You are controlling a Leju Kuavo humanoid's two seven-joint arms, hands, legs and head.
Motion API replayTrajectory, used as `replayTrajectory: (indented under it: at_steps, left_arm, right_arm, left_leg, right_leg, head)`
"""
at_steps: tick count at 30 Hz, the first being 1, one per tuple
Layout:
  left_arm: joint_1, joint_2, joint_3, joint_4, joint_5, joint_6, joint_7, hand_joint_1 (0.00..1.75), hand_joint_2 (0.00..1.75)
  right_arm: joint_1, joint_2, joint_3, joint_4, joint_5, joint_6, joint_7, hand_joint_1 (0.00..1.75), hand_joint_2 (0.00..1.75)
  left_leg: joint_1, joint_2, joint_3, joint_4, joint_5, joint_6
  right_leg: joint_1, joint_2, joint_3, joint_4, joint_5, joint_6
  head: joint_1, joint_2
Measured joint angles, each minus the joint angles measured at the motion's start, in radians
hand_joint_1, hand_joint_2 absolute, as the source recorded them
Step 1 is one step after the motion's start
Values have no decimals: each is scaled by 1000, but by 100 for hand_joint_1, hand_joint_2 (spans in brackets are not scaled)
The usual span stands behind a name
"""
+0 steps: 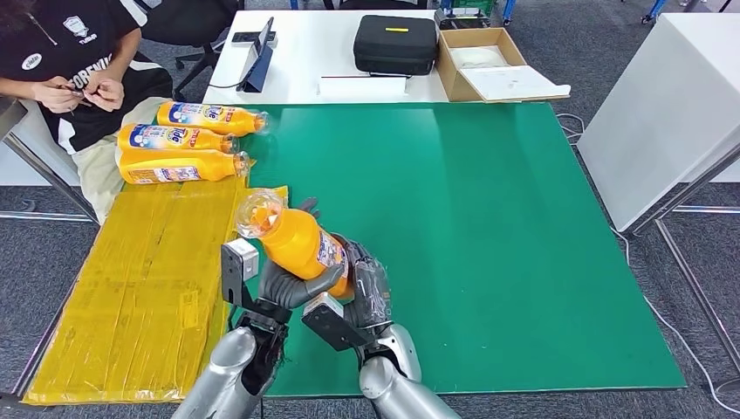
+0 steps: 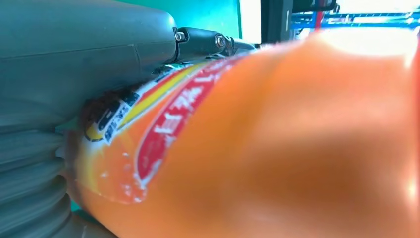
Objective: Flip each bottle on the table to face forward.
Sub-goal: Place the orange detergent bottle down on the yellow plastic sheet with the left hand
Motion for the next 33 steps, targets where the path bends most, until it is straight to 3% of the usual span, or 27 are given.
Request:
replayTrajectory:
  at_steps: [3,4,32,33]
  left_arm:
    - [-3,0,8,-9,32,0,-17,152,175]
    - [-3,0,11,-16,39,0,-22,173,175]
    - [1,-7,37,-65,52,25,-42,175,175]
    - [1,-7,37,-65,52,25,-42,175,175]
  right_arm:
    - [-10,3,10,14,-16,-1,0,175,175]
    - [-12,4,11,19,-19,-2,-2,175,175]
    - [-25,16,-9,42,12,-2,-14,175,175]
    - [-24,16,-11,42,13,-2,-15,162,175]
  left_leg:
    - [0,0,0,0,0,0]
    - [0,0,0,0,0,0]
    - [0,1,0,0,0,0]
    - [0,1,0,0,0,0]
  right_leg:
    - [0,0,0,0,0,0]
    - [0,0,0,0,0,0]
    - [0,0,-1,0,0,0]
    - [0,0,-1,0,0,0]
  head:
    - [0,0]
    - [0,0]
    - [0,0]
    - [0,0]
